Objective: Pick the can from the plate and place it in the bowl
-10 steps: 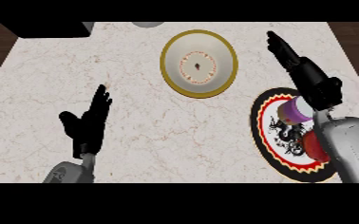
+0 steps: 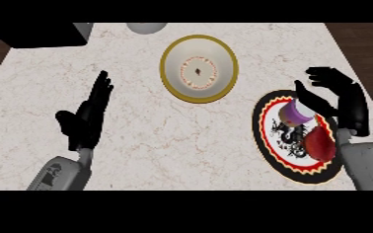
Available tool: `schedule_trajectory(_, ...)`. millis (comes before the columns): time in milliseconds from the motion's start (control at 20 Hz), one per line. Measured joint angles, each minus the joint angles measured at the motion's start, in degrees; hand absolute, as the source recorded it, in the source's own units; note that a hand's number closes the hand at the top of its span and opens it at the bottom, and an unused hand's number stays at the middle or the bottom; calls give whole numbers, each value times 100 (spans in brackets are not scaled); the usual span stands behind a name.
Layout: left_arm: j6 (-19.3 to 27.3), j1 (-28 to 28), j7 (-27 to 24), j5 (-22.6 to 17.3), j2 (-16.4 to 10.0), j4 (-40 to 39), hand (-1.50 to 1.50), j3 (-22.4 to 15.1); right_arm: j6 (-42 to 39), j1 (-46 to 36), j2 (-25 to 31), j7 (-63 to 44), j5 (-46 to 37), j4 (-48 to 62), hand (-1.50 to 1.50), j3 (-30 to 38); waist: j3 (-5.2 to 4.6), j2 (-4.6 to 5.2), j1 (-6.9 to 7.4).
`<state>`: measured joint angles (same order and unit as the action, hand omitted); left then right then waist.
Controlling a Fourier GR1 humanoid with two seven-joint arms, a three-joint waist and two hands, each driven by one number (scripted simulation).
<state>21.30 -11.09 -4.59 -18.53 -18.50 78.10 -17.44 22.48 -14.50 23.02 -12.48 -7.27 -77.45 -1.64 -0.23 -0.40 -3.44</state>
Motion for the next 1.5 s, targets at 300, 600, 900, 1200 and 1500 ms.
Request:
schedule_trajectory(300,-89,25,87,87,-80,287,0,-131,2421,509,-1080,676,-830,-621,-150,250,21,-27,112)
schedule_trajectory(600,-180,-8,288,133,-174,535,0,-115,3298,1110,-1584,-187,-2642,-1463,-150,-37,3,-9,211)
schedule_trajectory(900,-157,-33,463,227,-182,718,0,-101,2379,1167,-1881,-2183,-4349,-2258,-150,288,0,6,261)
schedule_trajectory(1200,-147,78,526,356,-88,866,0,-164,798,923,-1912,-3782,-4763,-3031,-150,549,10,16,306)
schedule_trajectory(1500,-186,7,479,487,51,713,0,-109,-204,633,-2021,-4630,-4685,-3153,-150,639,16,32,324)
